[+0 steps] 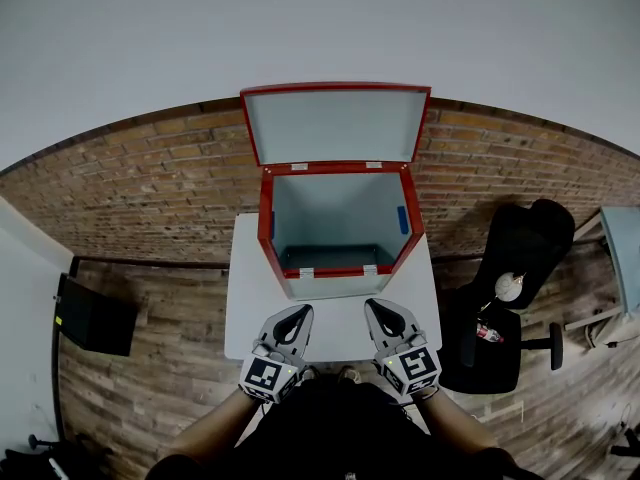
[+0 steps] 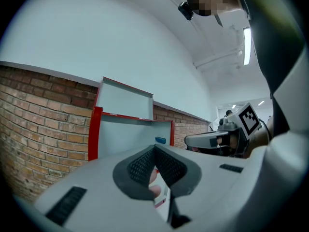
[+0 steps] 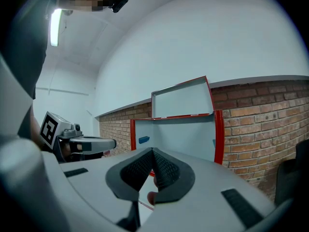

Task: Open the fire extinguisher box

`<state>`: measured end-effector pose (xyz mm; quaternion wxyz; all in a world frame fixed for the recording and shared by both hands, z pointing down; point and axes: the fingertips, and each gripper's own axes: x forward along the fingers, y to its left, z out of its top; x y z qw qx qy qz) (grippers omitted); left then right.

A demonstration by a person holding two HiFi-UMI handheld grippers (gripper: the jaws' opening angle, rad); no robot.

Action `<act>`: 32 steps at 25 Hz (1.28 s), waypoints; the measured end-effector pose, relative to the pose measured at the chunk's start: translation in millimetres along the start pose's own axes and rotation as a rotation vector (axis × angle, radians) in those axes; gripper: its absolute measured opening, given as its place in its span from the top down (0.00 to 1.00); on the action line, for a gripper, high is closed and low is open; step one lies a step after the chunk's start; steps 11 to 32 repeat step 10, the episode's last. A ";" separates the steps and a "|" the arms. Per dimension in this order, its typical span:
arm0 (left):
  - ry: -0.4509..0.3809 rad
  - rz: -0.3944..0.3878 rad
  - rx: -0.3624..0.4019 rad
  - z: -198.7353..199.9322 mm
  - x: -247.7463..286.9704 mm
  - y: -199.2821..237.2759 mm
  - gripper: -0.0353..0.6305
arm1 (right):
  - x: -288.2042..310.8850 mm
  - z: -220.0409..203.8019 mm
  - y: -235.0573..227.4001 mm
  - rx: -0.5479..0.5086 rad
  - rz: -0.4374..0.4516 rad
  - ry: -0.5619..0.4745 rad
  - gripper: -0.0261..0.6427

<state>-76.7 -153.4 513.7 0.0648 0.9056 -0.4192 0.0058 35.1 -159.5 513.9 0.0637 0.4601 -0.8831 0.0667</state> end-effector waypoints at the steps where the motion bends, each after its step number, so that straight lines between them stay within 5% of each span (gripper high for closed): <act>1: 0.000 0.002 -0.002 -0.1 0.2 0.4 0.91 | 0.4 -0.3 0.4 -0.004 0.002 -0.004 0.93; 32: 0.001 0.015 0.007 -5.4 3.6 4.8 0.91 | 7.6 -5.8 -3.9 -0.023 0.000 -0.001 0.93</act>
